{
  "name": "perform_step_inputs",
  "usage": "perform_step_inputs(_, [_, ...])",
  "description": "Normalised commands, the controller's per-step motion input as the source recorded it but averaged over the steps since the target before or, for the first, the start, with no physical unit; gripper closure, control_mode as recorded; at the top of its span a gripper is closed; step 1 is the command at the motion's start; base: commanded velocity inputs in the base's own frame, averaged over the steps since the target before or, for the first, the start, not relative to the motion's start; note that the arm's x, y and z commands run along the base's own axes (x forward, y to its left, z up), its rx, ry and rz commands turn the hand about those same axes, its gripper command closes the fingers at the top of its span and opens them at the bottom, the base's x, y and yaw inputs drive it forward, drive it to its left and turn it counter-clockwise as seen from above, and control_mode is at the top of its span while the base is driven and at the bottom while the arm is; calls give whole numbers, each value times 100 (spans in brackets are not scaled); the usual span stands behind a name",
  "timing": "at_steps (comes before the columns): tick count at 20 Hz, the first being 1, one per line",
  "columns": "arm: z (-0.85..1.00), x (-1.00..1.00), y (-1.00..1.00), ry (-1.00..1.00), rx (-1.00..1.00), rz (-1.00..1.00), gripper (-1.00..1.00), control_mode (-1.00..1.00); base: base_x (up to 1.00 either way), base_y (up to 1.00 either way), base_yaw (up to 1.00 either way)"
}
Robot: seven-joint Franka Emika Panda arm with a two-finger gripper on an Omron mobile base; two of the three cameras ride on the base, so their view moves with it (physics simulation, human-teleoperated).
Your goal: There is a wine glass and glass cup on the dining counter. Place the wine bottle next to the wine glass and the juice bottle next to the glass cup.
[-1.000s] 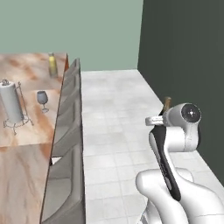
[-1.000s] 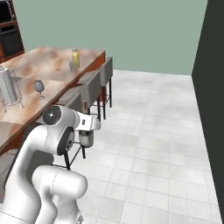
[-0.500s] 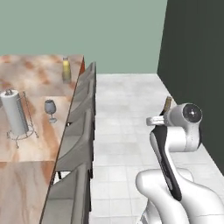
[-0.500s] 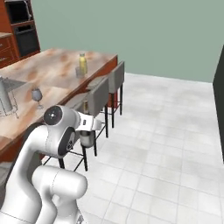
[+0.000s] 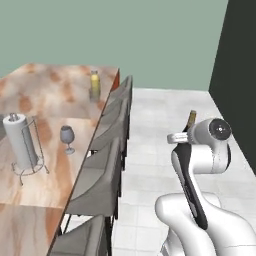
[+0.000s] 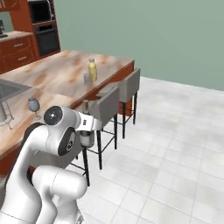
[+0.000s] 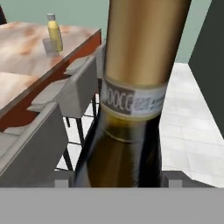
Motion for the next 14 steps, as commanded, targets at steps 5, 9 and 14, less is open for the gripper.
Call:
perform_step_inputs(5, [0,0,0,0,0,0,100,100,53,-27,42])
perform_step_inputs(9, [0,0,0,0,0,0,100,100,42,-21,60])
perform_step_inputs(14, [0,0,0,0,0,0,100,100,37,-18,65])
